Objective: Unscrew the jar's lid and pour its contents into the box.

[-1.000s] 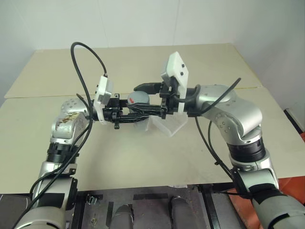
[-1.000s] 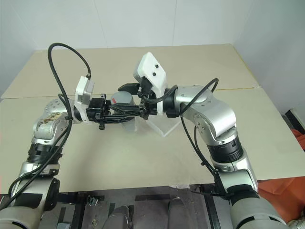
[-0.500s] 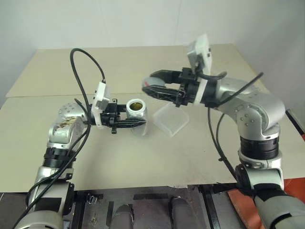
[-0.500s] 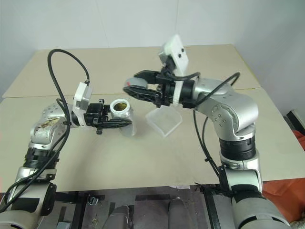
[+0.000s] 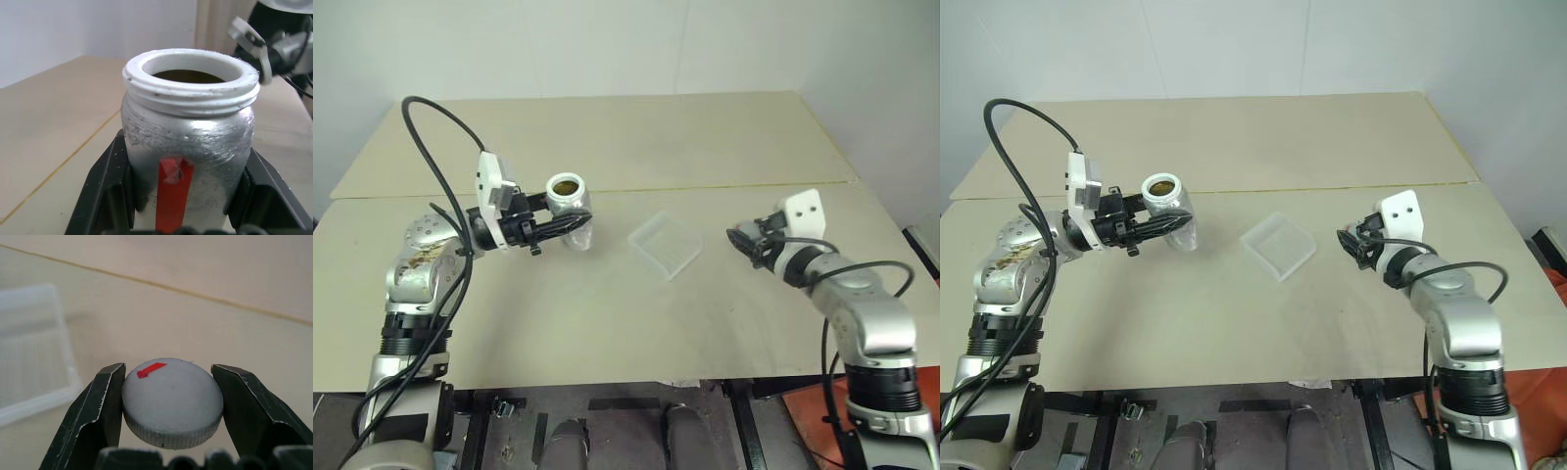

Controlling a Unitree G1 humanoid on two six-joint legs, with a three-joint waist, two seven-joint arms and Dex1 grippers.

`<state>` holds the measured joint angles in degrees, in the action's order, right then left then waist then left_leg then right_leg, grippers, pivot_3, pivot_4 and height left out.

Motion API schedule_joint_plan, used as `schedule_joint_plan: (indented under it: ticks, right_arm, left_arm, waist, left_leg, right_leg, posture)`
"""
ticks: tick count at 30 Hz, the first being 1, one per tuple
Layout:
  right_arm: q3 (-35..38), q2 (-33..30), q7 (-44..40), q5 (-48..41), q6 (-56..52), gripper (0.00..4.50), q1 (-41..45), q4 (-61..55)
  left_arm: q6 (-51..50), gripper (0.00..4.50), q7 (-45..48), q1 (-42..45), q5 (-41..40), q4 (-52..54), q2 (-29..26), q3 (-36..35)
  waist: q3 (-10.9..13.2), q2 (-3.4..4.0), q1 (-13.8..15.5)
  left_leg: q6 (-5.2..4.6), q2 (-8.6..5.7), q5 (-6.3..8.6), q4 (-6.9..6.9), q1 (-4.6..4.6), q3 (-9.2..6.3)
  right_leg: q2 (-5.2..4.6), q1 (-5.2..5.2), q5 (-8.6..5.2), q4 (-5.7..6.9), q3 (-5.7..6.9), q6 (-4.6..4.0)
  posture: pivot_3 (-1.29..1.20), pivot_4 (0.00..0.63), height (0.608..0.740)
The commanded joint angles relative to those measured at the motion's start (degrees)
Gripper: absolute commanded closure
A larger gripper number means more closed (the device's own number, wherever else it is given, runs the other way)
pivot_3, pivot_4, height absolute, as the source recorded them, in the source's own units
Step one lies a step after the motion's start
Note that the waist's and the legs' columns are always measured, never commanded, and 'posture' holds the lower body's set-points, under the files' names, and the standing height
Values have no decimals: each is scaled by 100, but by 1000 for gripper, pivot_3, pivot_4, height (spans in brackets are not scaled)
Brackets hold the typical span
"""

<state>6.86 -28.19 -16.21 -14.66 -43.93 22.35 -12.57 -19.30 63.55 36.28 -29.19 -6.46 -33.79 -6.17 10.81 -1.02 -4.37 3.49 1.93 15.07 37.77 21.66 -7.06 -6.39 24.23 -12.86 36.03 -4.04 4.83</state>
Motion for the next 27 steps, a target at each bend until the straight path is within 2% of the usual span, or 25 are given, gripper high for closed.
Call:
schedule_joint_plan:
  ticks: [1, 6, 10, 14, 17, 19, 21, 25, 27]
  right_arm:
    - [-68, 190, 374, 256, -68, 1759, 18, 15]
    - [-181, 9, -21, 155, -287, 135, -85, -217]
    - [-152, -433, -554, -55, -613, 55, -19, -499]
    - [303, -983, -1390, -963, -1190, 55, 475, -1096]
    - [321, -1116, -1590, -1503, -1873, 55, 907, -1300]
    - [131, -1293, -1854, -1757, -2107, 55, 1045, -1435]
    - [-5, -1419, -1959, -1799, -2118, 55, 1073, -1475]
    - [-275, -1709, -2373, -1970, -2024, 55, 1225, -1513]
    - [-300, -1806, -2510, -2043, -1965, 55, 1252, -1584]
  left_arm:
    - [52, 2569, -270, 60, 52, 248, 44, -53]
    - [211, 2569, -485, 170, 298, 178, 123, 148]
    - [769, 2569, -662, 384, 788, -255, 290, 369]
    - [1930, 2569, -1412, 869, 1892, -1002, 690, 850]
    - [3382, 2569, -2325, 1207, 3223, -1831, 824, 1435]
    - [4658, 2569, -3433, 1602, 4628, -2560, 719, 2116]
    - [5398, 2569, -4443, 1995, 5648, -3155, 632, 2610]
    - [5593, 2569, -7499, 3300, 8337, -4187, 637, 4154]
    - [5393, 2569, -8581, 3792, 9233, -4687, 746, 4862]
  waist:
    - [0, 0, 19]
    - [0, 0, 46]
    - [0, 0, 71]
    - [0, -1, 89]
    - [0, -1, 67]
    - [-1, -3, 84]
    - [0, -4, 111]
    - [3, -8, 204]
    - [2, -8, 244]
  left_leg:
    - [0, 0, 0, 0, 1, 0]
    - [1, 0, 0, 0, 5, -1]
    - [1, -2, 0, 1, 4, -1]
    - [1, -3, 0, 2, 3, -1]
    - [0, -3, 0, 2, 0, -1]
    - [-1, -2, 0, 0, 0, -1]
    - [-1, -4, 0, 3, 4, -2]
    - [-1, -12, 1, 10, 22, -3]
    - [-1, -15, 0, 12, 34, -4]
  right_leg:
    - [0, 0, 0, 2, 0, 0]
    - [-1, -1, 0, 1, 2, 0]
    - [-1, -5, 0, -16, 4, 0]
    - [-2, -8, 0, -22, 3, 0]
    - [-1, -9, 1, -24, 3, 1]
    - [0, -9, 1, -25, 4, 0]
    - [-1, -9, 1, -27, 4, 2]
    - [-5, 0, 7, -24, 4, 11]
    - [-6, 1, 11, -18, 5, 19]
  posture:
    - [0, 150, 740]
    - [0, 150, 740]
    - [0, 150, 740]
    - [0, 150, 740]
    - [0, 150, 740]
    - [0, 150, 740]
    - [0, 150, 740]
    - [0, 150, 740]
    - [0, 150, 740]
